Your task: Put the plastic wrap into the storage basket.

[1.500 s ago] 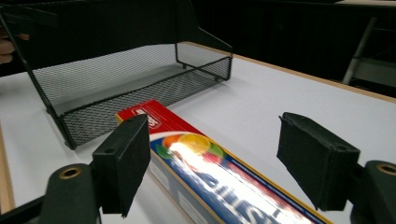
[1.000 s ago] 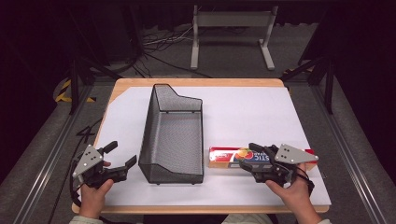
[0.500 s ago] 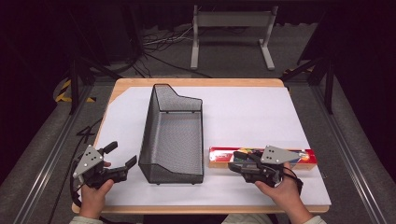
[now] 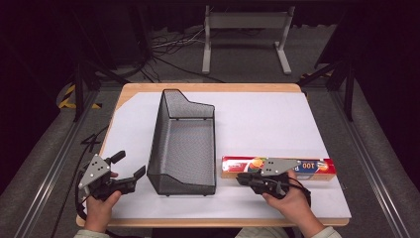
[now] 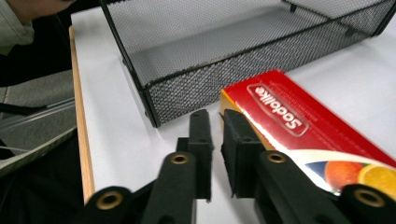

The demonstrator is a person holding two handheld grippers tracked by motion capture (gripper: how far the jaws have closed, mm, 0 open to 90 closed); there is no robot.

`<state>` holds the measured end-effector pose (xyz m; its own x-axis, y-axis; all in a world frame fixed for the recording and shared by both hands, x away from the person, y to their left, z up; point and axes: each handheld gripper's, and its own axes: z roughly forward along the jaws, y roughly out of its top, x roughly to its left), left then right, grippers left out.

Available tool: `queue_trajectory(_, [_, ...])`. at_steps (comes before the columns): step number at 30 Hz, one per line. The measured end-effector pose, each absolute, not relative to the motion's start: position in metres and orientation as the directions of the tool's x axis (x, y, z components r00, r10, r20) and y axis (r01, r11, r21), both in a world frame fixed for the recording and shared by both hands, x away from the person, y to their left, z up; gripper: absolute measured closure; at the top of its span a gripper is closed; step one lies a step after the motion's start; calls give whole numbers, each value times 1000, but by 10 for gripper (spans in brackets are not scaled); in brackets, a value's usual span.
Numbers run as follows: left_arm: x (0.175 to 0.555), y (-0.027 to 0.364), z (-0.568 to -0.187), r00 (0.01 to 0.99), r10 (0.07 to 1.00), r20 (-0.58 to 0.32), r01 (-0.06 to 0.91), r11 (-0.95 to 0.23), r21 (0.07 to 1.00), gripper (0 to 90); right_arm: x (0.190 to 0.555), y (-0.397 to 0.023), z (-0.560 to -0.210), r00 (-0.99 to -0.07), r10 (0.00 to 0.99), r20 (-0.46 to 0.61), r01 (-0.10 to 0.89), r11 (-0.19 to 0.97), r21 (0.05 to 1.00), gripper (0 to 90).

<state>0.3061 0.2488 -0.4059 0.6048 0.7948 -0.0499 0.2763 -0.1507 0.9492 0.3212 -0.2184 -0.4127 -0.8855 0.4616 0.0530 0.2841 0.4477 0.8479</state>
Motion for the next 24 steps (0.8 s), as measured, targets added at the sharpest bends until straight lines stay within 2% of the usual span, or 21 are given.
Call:
queue_trajectory(7, [306,249,-406,601,797,-51,279,-150,949,131,328,-203,-421,-895,445,33,292,530,796,890])
queue_trajectory(17, [306,250,-407,599,799,-52,282,-151,947,132,337,-189,-430,-897,442,26,304,571,763,889])
queue_trajectory(24, [307,249,-407,599,799,-55,283,-147,948,133,342,-185,-434,-880,476,13,330,589,738,900])
